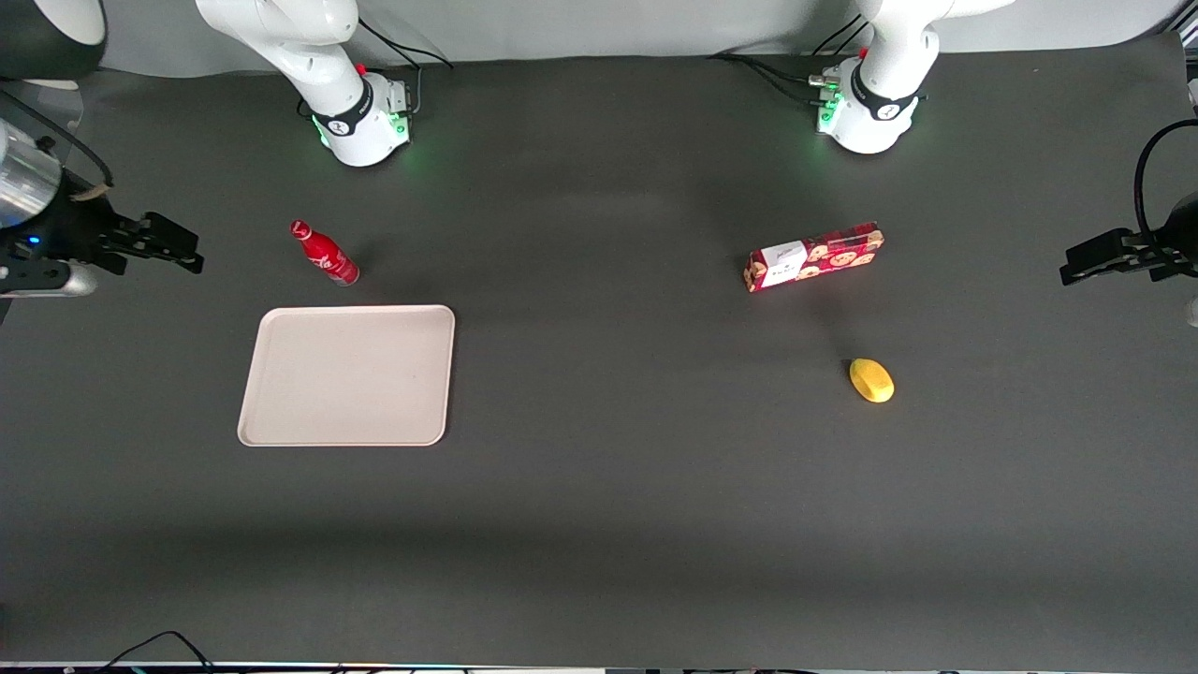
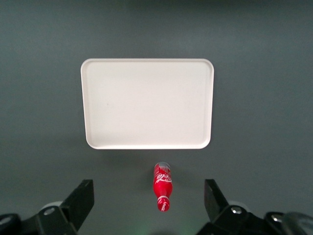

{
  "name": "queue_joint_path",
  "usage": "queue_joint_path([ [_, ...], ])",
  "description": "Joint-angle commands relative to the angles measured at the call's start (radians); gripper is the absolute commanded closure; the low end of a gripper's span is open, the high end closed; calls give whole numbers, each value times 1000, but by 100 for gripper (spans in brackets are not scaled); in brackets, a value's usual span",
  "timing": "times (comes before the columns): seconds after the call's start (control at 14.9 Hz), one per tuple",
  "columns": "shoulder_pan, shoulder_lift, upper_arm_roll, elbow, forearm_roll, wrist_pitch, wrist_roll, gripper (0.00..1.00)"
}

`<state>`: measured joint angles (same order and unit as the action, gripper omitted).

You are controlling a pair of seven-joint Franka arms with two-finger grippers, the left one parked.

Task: Place coke bottle on tray
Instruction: 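Move the open right gripper toward the red Coca-Cola bottle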

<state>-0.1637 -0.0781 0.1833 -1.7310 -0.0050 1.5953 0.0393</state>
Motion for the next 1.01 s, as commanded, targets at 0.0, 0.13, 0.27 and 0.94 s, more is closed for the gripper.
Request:
queue_joint_path([
  [0.0,9,-184,1,-317,-7,144,14,0],
  [0.13,9,-261,4,-476,-3,210,8,0],
  [0.27,9,-323,2,-624,13,287,-21,0],
  [0.94,9,-440,1,-1079,33,609,-38,0],
])
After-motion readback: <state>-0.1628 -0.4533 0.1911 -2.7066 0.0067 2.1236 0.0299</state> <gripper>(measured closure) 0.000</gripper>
